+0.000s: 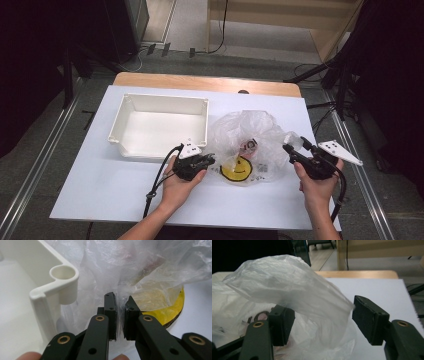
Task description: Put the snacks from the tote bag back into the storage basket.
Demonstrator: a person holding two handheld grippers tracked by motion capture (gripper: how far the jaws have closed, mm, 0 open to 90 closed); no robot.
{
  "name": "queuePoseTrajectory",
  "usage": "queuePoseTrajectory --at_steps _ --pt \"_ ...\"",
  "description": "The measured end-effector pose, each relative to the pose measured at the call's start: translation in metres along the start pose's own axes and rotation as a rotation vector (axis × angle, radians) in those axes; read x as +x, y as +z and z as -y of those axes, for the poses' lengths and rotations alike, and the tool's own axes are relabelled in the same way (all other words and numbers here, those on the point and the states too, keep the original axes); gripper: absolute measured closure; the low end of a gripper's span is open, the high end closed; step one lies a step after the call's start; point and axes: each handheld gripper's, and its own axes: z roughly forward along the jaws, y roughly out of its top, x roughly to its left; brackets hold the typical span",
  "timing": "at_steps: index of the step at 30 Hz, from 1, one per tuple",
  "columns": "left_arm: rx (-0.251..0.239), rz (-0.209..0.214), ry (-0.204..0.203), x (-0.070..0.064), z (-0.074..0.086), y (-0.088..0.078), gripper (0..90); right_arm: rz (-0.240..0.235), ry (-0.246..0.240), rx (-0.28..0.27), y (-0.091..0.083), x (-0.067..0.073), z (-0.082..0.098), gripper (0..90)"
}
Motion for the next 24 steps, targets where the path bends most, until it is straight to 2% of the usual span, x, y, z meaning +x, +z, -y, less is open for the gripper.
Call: queuePoseTrajectory --at_steps 2,4,5,6,7,8,9,11,13,14,15,17,20,22,24 --pt "-0.003 0.006 -0.003 0.0 -0.001 0.0 83.8 -0.011 0.002 -0.022 -0.008 0.003 -0.004 34.8" --pt "-0.007 0.016 -0.013 0.0 -0.003 0.0 83.4 -0.027 -0.015 -0.037 -0.014 0.01 -0.006 34.8" --pt "-0.009 0.019 -0.016 0.0 -0.003 0.0 83.3 -0.038 -0.031 -0.038 -0.016 0.016 -0.006 35.0" --pt "-0.013 0.021 -0.018 0.0 -0.004 0.0 83.1 -0.057 -0.068 -0.045 -0.017 0.029 -0.005 36.6" --pt "-0.015 0.025 -0.022 0.0 -0.005 0.0 83.1 -0.057 -0.068 -0.045 -0.017 0.029 -0.005 36.6" --pt "-0.018 0.028 -0.026 0.0 -0.005 0.0 83.0 -0.065 -0.084 -0.051 -0.018 0.035 -0.004 38.3" --pt "-0.021 0.031 -0.034 0.0 -0.006 0.0 82.9 -0.085 -0.102 -0.053 -0.018 0.042 -0.003 41.3" --pt "-0.023 0.035 -0.039 0.001 -0.007 0.0 82.9 -0.171 -0.126 -0.037 -0.017 0.058 0.001 53.3" --pt "-0.024 0.034 -0.042 0.001 -0.007 0.0 82.7 -0.253 -0.131 0.012 -0.011 0.07 0.006 56.5" --pt "-0.024 0.036 -0.046 0.002 -0.007 0.0 82.6 -0.258 -0.17 0.055 -0.002 0.081 0.014 55.3" --pt "-0.023 0.037 -0.049 0.002 -0.007 0.0 82.6 -0.258 -0.17 0.055 -0.002 0.081 0.014 55.3" --pt "-0.023 0.036 -0.053 0.002 -0.007 0.0 82.6 -0.215 -0.191 0.085 0.007 0.086 0.022 49.7" --pt "-0.024 0.038 -0.05 0.002 -0.007 -0.001 82.4 -0.164 -0.144 0.168 0.028 0.082 0.036 38.1" --pt "-0.026 0.04 -0.052 0.002 -0.007 -0.001 82.4 -0.113 -0.129 0.215 0.039 0.076 0.043 34.8" --pt "-0.024 0.04 -0.059 0.003 -0.007 -0.002 82.4 -0.083 -0.12 0.25 0.046 0.072 0.048 35.3"
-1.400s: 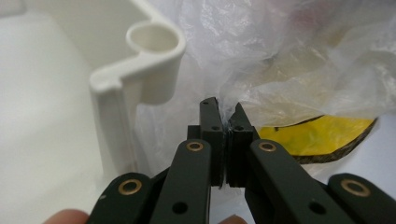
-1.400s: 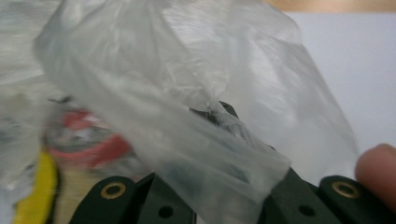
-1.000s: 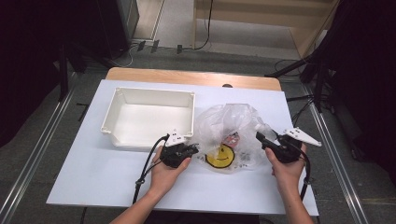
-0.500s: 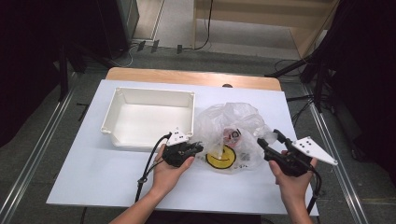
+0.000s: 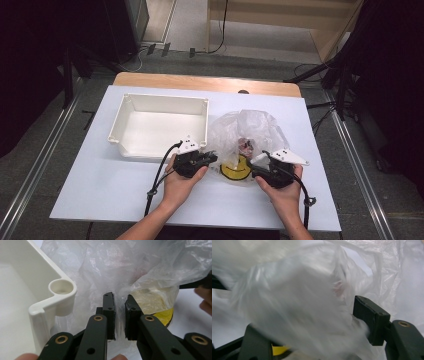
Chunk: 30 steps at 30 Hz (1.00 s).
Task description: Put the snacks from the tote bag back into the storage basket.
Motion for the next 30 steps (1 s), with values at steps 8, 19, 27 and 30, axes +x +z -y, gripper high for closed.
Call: queuePoseTrajectory --at_steps 8,19,27,30 --pt "-0.003 0.0 -0.003 -0.001 0.001 -0.002 82.6 -0.044 -0.031 0.084 0.012 -0.001 0.005 72.9" --pt "-0.023 0.016 -0.033 0.002 -0.002 -0.006 81.9 -0.127 -0.047 0.246 0.018 -0.007 0.013 90.0" --pt "-0.043 0.029 -0.051 0.001 -0.006 -0.009 77.3 -0.196 -0.046 0.282 0.014 -0.013 0.014 66.1" --pt "-0.025 0.028 -0.034 -0.001 -0.005 -0.006 81.6 -0.219 -0.053 0.203 0.001 -0.01 0.006 45.7"
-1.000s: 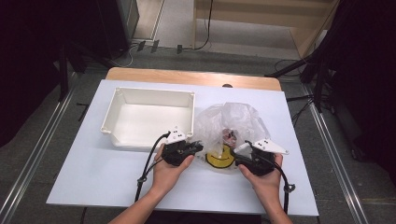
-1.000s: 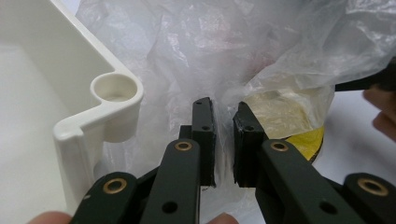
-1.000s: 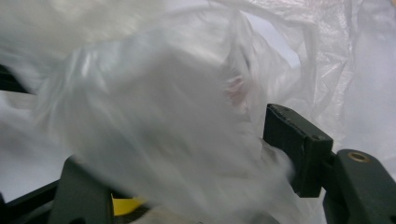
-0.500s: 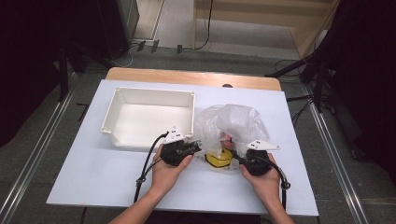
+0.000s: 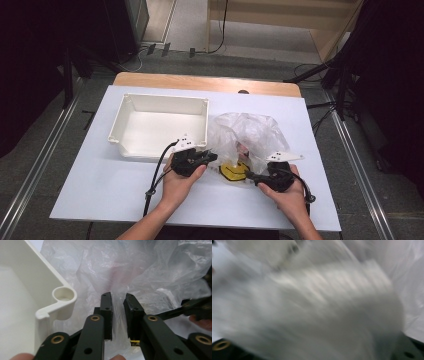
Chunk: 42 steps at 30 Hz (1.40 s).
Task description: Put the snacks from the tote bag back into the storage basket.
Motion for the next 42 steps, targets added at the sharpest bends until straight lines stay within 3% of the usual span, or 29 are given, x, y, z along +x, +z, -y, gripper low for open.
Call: queuePoseTrajectory --at_steps 3,4,6,11,19,22,26,29,30,32,35,39,42 --pt "0.018 0.007 -0.001 0.001 0.001 0.003 88.2 0.026 -0.006 -0.099 -0.016 0.005 -0.009 32.5" --pt "0.026 0.004 -0.001 0.001 0.002 0.004 89.3 0.071 -0.016 -0.16 -0.027 0.005 -0.012 27.1" --pt "0.024 0.003 -0.002 0.002 0.002 0.003 89.4 0.085 -0.015 -0.18 -0.031 0.005 -0.013 26.0" --pt "0.008 0.002 -0.009 0.003 -0.001 -0.001 89.3 0.119 0.017 -0.304 -0.055 -0.003 -0.018 24.8" --pt "-0.007 0.003 -0.016 0.005 -0.004 -0.004 89.3 0.161 0.0 -0.424 -0.08 0.002 -0.029 26.4" --pt "-0.006 0.007 -0.017 0.005 -0.004 -0.005 89.3 0.139 -0.013 -0.426 -0.079 0.004 -0.035 26.7" --pt "-0.01 0.009 -0.015 0.004 -0.005 -0.005 89.4 0.131 -0.062 -0.396 -0.062 0.01 -0.046 27.3" --pt "-0.014 0.01 -0.013 0.004 -0.005 -0.007 89.4 0.131 -0.108 -0.337 -0.042 0.012 -0.053 42.3" --pt "-0.013 0.01 -0.012 0.004 -0.005 -0.008 89.4 0.158 -0.116 -0.31 -0.035 0.011 -0.055 47.4" --pt "-0.013 0.01 -0.01 0.005 -0.005 -0.009 89.5 0.184 -0.099 -0.274 -0.027 0.007 -0.057 64.8" --pt "-0.006 0.006 -0.012 0.006 -0.003 -0.009 89.6 0.195 -0.072 -0.285 -0.027 -0.003 -0.059 86.8" --pt "0.017 -0.005 -0.012 0.007 0.001 -0.006 89.6 0.187 0.012 -0.324 -0.028 -0.023 -0.068 90.0" --pt "0.035 -0.014 -0.017 0.008 0.005 -0.003 89.6 0.194 0.043 -0.321 -0.014 -0.034 -0.08 90.0"
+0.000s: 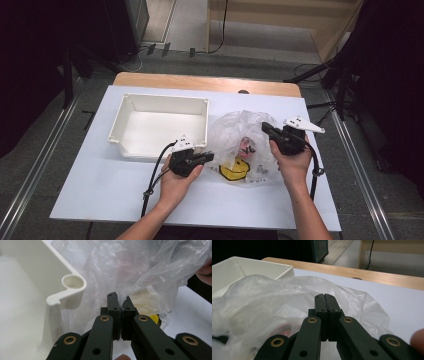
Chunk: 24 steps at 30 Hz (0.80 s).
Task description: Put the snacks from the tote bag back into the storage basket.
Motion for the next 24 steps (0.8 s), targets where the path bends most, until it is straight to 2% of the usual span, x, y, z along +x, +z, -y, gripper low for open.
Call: queuePoseTrajectory --at_steps 2,7,9,11,13,15,20,21,24 --pt "0.007 -0.006 -0.001 0.001 0.002 0.001 89.6 0.002 -0.002 0.0 0.005 -0.001 -0.001 90.0" --pt "0.031 -0.017 -0.005 0.003 0.006 0.007 89.6 0.027 0.025 0.068 0.038 -0.011 0.0 90.0" --pt "0.047 -0.029 -0.01 0.004 0.009 0.01 89.7 0.038 0.032 0.112 0.052 -0.014 0.006 90.0" --pt "0.07 -0.041 -0.011 0.006 0.012 0.014 89.7 0.055 0.025 0.155 0.06 -0.017 0.013 90.0" --pt "0.093 -0.062 -0.02 0.008 0.015 0.016 89.7 0.065 0.037 0.2 0.068 -0.021 0.022 90.0" --pt "0.125 -0.101 -0.028 0.01 0.016 0.018 89.9 0.088 0.044 0.242 0.073 -0.024 0.028 90.0" --pt "0.167 -0.149 -0.026 0.011 0.018 0.02 90.0 0.173 0.06 0.333 0.078 -0.035 0.04 90.0" --pt "0.168 -0.152 -0.027 0.011 0.018 0.021 90.0 0.178 0.065 0.355 0.079 -0.037 0.044 90.0" --pt "0.17 -0.145 -0.028 0.012 0.018 0.022 90.0 0.134 0.122 0.336 0.075 -0.044 0.046 87.7"
